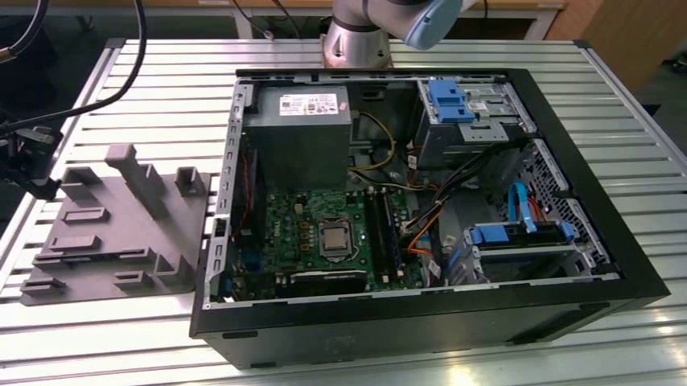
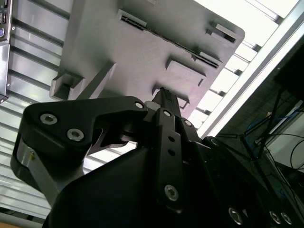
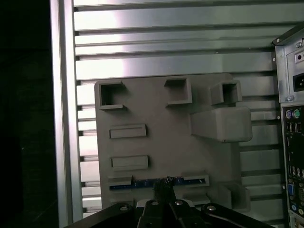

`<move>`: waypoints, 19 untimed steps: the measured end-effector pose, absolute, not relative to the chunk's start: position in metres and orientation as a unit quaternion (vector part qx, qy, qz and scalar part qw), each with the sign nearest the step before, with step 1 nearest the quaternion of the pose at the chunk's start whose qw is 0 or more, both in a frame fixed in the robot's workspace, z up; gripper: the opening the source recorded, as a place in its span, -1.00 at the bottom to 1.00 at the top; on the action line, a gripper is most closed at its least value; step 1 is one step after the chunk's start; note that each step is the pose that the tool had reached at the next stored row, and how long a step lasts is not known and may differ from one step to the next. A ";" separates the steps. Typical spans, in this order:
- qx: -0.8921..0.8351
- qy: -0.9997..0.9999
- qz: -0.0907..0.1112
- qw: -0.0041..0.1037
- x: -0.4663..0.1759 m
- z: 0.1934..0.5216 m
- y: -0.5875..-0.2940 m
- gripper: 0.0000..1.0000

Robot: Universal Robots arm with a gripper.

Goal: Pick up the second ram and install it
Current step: 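Reach for the second ram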

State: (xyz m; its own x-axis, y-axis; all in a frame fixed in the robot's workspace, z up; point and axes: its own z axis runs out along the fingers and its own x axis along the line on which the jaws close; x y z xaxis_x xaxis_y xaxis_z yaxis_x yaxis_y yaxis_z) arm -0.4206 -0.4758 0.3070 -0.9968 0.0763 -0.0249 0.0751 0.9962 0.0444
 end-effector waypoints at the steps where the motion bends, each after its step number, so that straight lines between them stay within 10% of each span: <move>1: 0.038 0.999 0.022 0.013 -0.421 0.306 -0.476 -0.79; 19: 0.038 0.999 0.022 0.013 -0.421 0.298 -0.482 -0.79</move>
State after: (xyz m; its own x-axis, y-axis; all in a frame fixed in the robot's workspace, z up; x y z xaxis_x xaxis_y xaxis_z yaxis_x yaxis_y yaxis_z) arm -0.4214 -0.4824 0.2983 -0.9968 0.0762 -0.0249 0.0751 0.9962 0.0443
